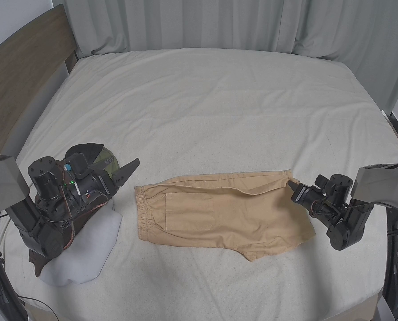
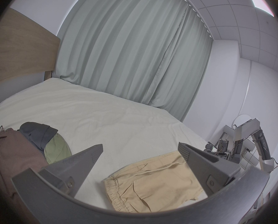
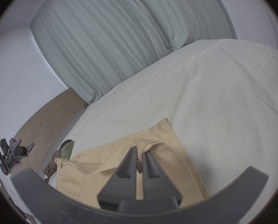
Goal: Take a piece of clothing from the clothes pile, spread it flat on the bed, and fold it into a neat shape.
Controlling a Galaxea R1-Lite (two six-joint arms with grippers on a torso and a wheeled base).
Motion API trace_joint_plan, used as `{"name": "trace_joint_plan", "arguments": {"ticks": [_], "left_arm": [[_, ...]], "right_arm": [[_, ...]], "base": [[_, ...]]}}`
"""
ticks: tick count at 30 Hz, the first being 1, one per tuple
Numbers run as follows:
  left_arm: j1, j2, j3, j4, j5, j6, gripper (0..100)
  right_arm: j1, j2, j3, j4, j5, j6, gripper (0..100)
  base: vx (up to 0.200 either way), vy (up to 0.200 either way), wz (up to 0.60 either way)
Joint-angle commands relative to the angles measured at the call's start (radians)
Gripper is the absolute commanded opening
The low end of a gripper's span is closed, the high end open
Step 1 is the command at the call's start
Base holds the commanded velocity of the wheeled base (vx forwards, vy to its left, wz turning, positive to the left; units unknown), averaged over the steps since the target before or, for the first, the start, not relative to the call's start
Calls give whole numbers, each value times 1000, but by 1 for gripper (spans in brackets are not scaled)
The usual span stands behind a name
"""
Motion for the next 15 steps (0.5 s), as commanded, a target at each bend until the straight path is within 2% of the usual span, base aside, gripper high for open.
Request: {"name": "trace_joint_plan", "arguments": {"ticks": [1, 6, 7, 15], "left_arm": [[4, 5, -1, -1, 0, -1, 100], [6, 5, 1, -1, 0, -1, 100], [6, 5, 1, -1, 0, -1, 100], [7, 5, 1, -1, 0, -1, 100]], "right_arm": [[0, 58, -73, 0, 2, 8, 0], [6, 69, -90, -1, 2, 9, 0], [6, 69, -90, -3, 2, 9, 100], [13, 30, -81, -3, 2, 35, 100]], "base": [[0, 0, 0], [0, 0, 0], [0, 0, 0], [0, 0, 0]]}}
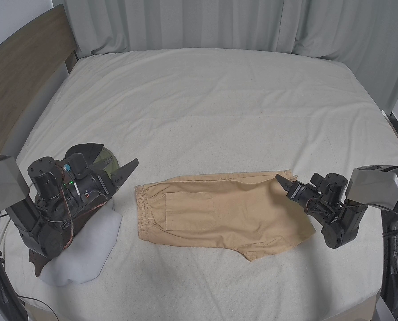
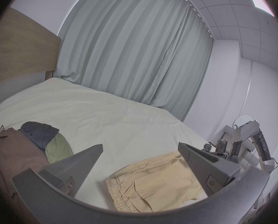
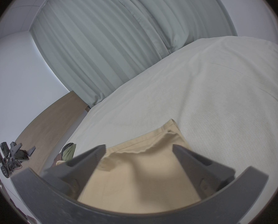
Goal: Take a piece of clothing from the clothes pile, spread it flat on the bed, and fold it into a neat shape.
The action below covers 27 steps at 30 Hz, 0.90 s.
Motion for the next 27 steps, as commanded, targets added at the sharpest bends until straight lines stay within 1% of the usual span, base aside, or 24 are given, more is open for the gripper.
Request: {"name": "trace_joint_plan", "arguments": {"ticks": [1, 10, 16, 18, 19, 20, 23, 27], "left_arm": [[-2, 2, 0, -1, 0, -1, 100], [3, 12, 0, -1, 0, -1, 100], [11, 14, 13, -1, 0, -1, 100], [11, 9, 39, -1, -12, -2, 100], [11, 9, 40, -1, -14, -2, 100], [11, 6, 65, -1, -48, -10, 100], [17, 11, 108, -1, -108, -11, 100], [29, 20, 140, -1, -163, -11, 100]], "right_arm": [[2, -25, 2, -1, 0, 4, 100], [19, -36, -2, 1, 0, 10, 100], [76, -39, 1, -1, 0, 12, 100], [101, -60, 4, -1, 0, 21, 100], [101, -63, 4, -1, 0, 21, 100], [107, -79, 15, -1, 0, 30, 100], [107, -122, 34, -1, 0, 37, 100], [105, -192, 76, -3, 0, 37, 100]], "base": [[0, 0, 0], [0, 0, 0], [0, 0, 0], [0, 0, 0], [0, 0, 0], [0, 0, 0], [0, 0, 0], [0, 0, 0]]}}
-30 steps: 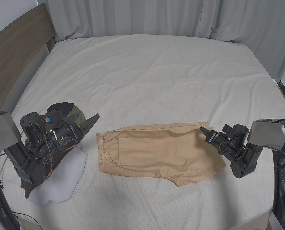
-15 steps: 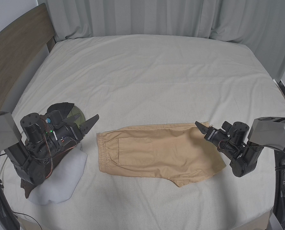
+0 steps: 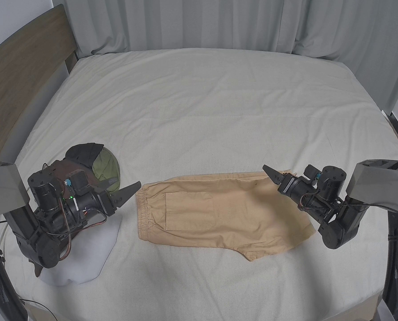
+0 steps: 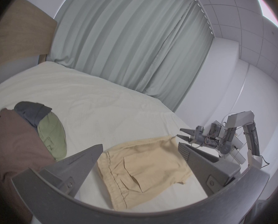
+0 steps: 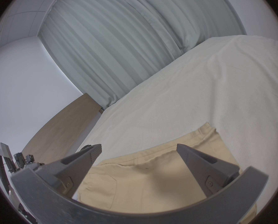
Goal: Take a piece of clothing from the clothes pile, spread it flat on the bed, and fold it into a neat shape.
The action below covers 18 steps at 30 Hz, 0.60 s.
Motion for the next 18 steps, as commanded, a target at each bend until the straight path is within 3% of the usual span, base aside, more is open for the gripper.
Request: {"name": "trace_joint_plan", "arguments": {"ticks": [1, 6, 9, 14, 18], "left_arm": [[12, 12, 39, -1, -31, -2, 100], [7, 55, 57, -1, -34, -2, 100], [7, 109, 47, -1, -32, -2, 100], [12, 169, 17, -1, -31, -5, 100], [7, 189, 4, -1, -26, -70, 100]], "right_arm": [[4, -93, 46, -2, 2, 2, 100], [16, -176, 151, -2, 19, 5, 100], [21, -211, 220, -3, 66, 7, 100], [21, -241, 241, -2, 92, 4, 100], [31, -247, 253, -2, 92, 2, 100]], "base": [[0, 0, 0], [0, 0, 0], [0, 0, 0], [0, 0, 0], [0, 0, 0]]}}
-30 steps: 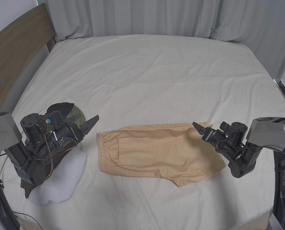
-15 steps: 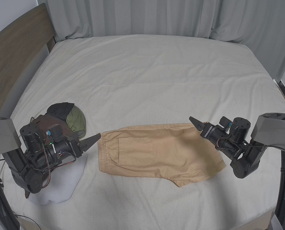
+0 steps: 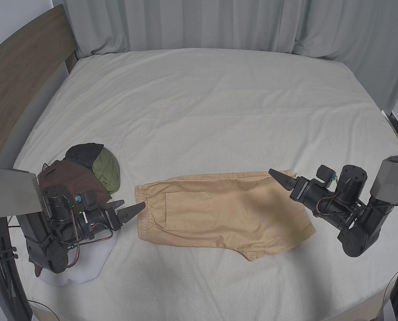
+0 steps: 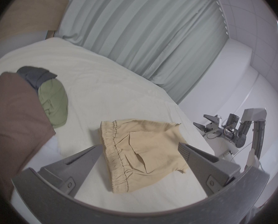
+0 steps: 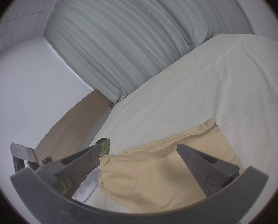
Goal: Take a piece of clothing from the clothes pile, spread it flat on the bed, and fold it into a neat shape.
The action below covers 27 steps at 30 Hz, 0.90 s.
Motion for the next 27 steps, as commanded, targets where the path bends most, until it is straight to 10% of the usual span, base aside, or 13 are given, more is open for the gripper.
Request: {"name": "trace_joint_plan", "arguments": {"ticks": [1, 27], "left_arm": [[-5, 48, -15, -1, 4, -41, 100], [-31, 269, -150, -1, 123, -108, 100]], "right_arm": [[13, -30, 18, 0, 2, -1, 100], [24, -21, 21, 0, 0, -1, 100]], "base": [[0, 0, 0], [0, 0, 0]]}}
